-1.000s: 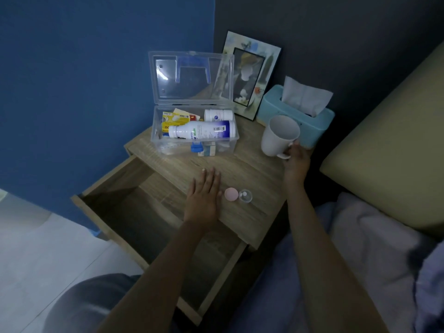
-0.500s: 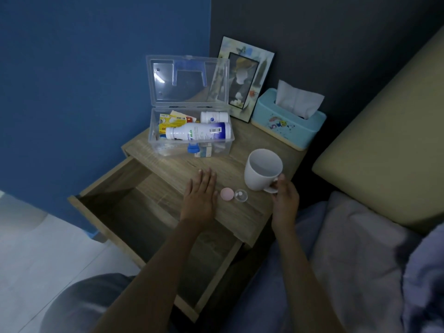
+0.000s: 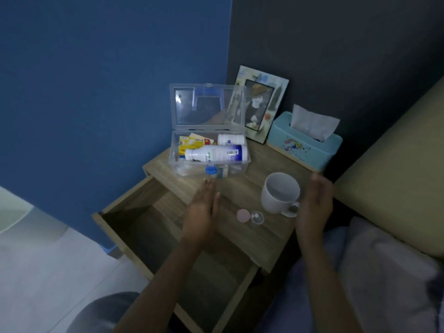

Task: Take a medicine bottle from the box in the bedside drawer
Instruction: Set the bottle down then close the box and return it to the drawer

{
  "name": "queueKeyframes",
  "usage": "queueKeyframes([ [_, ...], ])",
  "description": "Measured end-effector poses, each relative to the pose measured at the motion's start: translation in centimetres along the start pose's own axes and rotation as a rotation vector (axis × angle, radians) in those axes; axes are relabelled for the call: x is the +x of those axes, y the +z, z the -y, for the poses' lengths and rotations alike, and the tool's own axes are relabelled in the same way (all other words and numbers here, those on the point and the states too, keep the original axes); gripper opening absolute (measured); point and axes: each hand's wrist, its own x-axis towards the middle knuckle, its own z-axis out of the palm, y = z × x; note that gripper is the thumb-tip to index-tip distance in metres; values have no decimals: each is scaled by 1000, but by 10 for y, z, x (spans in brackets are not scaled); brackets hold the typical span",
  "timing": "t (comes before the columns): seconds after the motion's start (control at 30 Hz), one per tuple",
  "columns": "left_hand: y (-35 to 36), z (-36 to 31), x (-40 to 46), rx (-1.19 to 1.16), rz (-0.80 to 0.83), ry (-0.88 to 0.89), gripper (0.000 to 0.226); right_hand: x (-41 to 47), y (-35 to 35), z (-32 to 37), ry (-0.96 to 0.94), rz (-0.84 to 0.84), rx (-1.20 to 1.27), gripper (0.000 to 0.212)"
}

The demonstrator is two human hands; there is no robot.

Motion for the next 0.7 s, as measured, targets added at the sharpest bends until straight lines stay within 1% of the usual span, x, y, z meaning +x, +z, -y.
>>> queueKeyframes([
  [0.07,-20,-4,10,-85,-174,0,52,16,33,22,21,91,89,25],
  [0.13,-36,-1,33,-118,-259,-61,54,36,77,36,86,202,106,38],
  [0.17,-42,2,46,-101,-259,-114,56,48,100,39,108,263,53,42],
  [0.23,-51,11,70,-82,-201,-241,62,70,145,38,113,390,-91,47],
  [0.3,-57,20,88,-134,-127,-353,66,90,181,33,149,503,-182,52],
  [0.33,-58,24,95,-178,-101,-396,67,98,196,33,180,534,-213,55],
  [0.4,-59,28,102,-253,-82,-451,68,110,217,35,255,558,-248,65],
  [0.43,-59,29,105,-287,-89,-467,67,114,226,36,290,565,-224,69],
  [0.47,-59,29,105,-323,-101,-476,66,117,231,36,313,551,-182,73],
  [0.53,-59,27,105,-401,-139,-475,64,118,233,37,326,458,-99,78],
  [0.6,-60,24,104,-481,-163,-471,61,115,229,38,337,391,-27,79],
  [0.7,-62,24,106,-602,-167,-526,69,100,215,36,390,366,218,75],
])
